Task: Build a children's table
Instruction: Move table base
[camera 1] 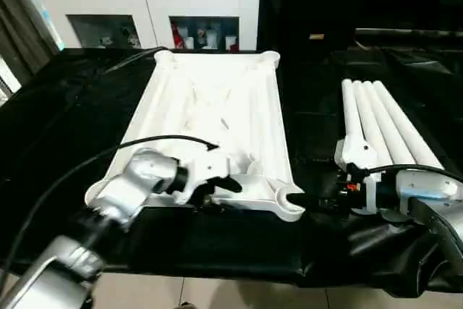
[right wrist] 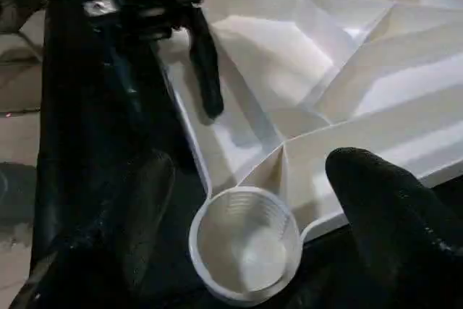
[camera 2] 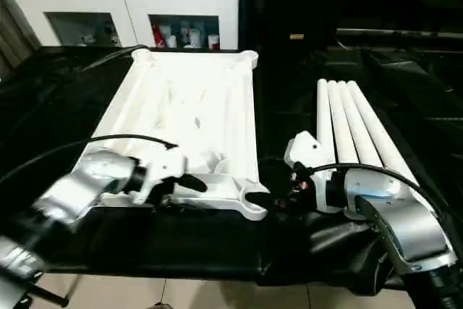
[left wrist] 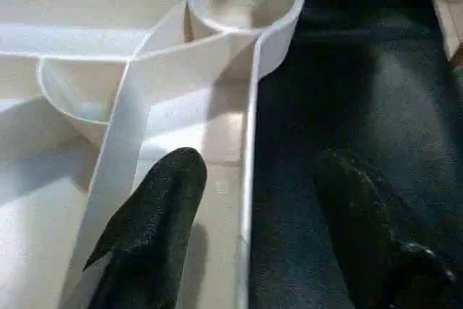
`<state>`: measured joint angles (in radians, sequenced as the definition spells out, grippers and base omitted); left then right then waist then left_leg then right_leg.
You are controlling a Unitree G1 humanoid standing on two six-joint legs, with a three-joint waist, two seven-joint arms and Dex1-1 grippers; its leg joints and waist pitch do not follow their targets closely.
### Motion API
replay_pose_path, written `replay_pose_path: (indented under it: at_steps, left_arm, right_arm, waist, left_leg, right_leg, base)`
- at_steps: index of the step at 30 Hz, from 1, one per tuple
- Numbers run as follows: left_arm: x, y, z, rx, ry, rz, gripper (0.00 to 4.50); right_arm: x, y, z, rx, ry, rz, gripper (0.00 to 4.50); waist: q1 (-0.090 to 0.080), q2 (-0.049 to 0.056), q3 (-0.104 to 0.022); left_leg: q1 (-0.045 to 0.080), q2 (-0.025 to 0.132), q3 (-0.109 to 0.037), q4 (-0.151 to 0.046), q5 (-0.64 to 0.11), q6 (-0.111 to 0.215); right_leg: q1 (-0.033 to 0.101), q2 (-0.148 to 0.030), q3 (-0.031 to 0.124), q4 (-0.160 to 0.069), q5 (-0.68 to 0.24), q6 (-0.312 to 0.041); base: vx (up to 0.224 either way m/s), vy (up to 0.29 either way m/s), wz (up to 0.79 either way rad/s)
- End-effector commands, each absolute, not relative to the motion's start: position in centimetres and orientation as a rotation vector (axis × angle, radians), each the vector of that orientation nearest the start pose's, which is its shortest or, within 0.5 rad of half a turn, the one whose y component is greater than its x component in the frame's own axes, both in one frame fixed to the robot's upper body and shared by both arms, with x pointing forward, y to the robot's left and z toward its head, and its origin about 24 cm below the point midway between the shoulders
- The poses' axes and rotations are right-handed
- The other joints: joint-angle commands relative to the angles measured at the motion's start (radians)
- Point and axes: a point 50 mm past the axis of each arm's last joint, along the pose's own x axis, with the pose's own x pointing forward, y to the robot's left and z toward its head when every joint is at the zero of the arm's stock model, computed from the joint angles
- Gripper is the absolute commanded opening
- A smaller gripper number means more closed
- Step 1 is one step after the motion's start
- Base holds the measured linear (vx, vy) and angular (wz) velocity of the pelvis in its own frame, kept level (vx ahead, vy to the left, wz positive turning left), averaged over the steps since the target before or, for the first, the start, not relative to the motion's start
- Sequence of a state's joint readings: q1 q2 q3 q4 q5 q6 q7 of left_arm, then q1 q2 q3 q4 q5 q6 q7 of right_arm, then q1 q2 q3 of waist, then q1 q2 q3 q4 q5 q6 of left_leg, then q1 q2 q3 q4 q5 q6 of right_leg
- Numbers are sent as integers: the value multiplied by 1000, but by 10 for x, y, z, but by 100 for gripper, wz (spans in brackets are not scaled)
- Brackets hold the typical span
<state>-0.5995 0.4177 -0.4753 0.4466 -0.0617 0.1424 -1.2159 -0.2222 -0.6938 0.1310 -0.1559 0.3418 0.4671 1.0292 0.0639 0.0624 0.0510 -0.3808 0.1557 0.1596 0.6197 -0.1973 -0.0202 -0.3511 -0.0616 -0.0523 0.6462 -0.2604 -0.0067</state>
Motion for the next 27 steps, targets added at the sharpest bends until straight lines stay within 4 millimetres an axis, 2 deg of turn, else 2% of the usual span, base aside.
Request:
replay_pose_path:
  at_steps: [1, 2, 4, 6, 9, 10, 13, 16, 17, 20, 21, 23, 27]
  left_arm:
    - [308, 107, 60, 511, 445, -1494, 247]
    - [308, 106, 59, 507, 453, -1497, 241]
    - [309, 106, 58, 512, 464, -1508, 226]
    - [310, 106, 58, 513, 476, -1512, 195]
    - [310, 108, 57, 515, 505, -1515, 174]
    - [311, 108, 56, 515, 507, -1511, 174]
    - [312, 106, 53, 507, 505, -1519, 138]
    - [313, 105, 54, 497, 493, -1514, 118]
    - [314, 104, 54, 483, 489, -1509, 108]
    - [314, 103, 54, 455, 487, -1494, 94]
    - [314, 103, 54, 450, 487, -1491, 73]
    - [314, 103, 54, 442, 488, -1486, 60]
    - [316, 115, 51, 424, 496, -1369, 29]
  right_arm:
    - [250, -183, 102, -303, 369, 1173, 388]
    - [249, -182, 102, -303, 373, 1179, 388]
    - [248, -181, 102, -306, 377, 1185, 388]
    - [248, -181, 104, -306, 377, 1187, 388]
    - [248, -182, 104, -320, 380, 1180, 388]
    - [248, -184, 104, -324, 380, 1175, 388]
    - [247, -184, 104, -324, 378, 1165, 388]
    - [247, -184, 104, -320, 378, 1161, 388]
    - [246, -184, 104, -318, 378, 1160, 388]
    - [245, -184, 103, -313, 380, 1157, 388]
    - [245, -184, 102, -311, 380, 1157, 388]
    - [245, -184, 102, -309, 380, 1156, 388]
    - [250, -182, 98, -309, 372, 1095, 388]
  waist:
    - [7, -10, -74]
    - [7, -2, -75]
    - [9, -7, -77]
    - [10, 3, -75]
    - [9, 0, -72]
    - [9, 10, -72]
    - [7, 6, -72]
    - [8, 7, -74]
    - [9, 12, -75]
    - [10, 5, -75]
    - [11, 6, -74]
    - [11, 6, -74]
    - [8, 6, -72]
  left_leg:
    - [8, 74, -31, -62, -36, 104]
    - [6, 73, -30, -59, -25, 115]
    - [4, 74, -31, -57, -14, 128]
    - [2, 75, -32, -57, -27, 132]
    - [5, 77, -30, -61, -64, 120]
    - [6, 77, -31, -60, -67, 116]
    - [6, 76, -29, -61, -74, 112]
    - [5, 77, -30, -61, -69, 112]
    - [5, 78, -31, -60, -64, 113]
    - [5, 79, -30, -61, -62, 117]
    - [4, 77, -30, -60, -64, 119]
    - [4, 77, -30, -60, -66, 118]
    - [5, 79, -30, -63, -79, 109]
  right_leg:
    - [43, -97, 51, -64, 192, -283]
    - [40, -95, 49, -64, 218, -286]
    - [41, -97, 48, -60, 242, -289]
    - [39, -98, 47, -61, 216, -289]
    - [38, -97, 48, -68, 151, -290]
    - [36, -97, 48, -68, 143, -291]
    - [37, -95, 49, -72, 129, -289]
    - [38, -96, 48, -70, 135, -286]
    - [37, -98, 48, -69, 143, -287]
    - [37, -98, 48, -67, 159, -292]
    - [37, -98, 48, -69, 151, -291]
    - [36, -98, 48, -70, 141, -290]
    - [35, -98, 48, -71, 118, -289]
  base:
    - [0, 0, 0]
    - [0, 0, 0]
    - [0, 0, 0]
    - [0, 0, 0]
    - [0, 0, 0]
    - [0, 0, 0]
    - [0, 0, 0]
    - [0, 0, 0]
    - [0, 0, 0]
    - [0, 0, 0]
    - [0, 0, 0]
    - [0, 0, 0]
    - [0, 0, 0]
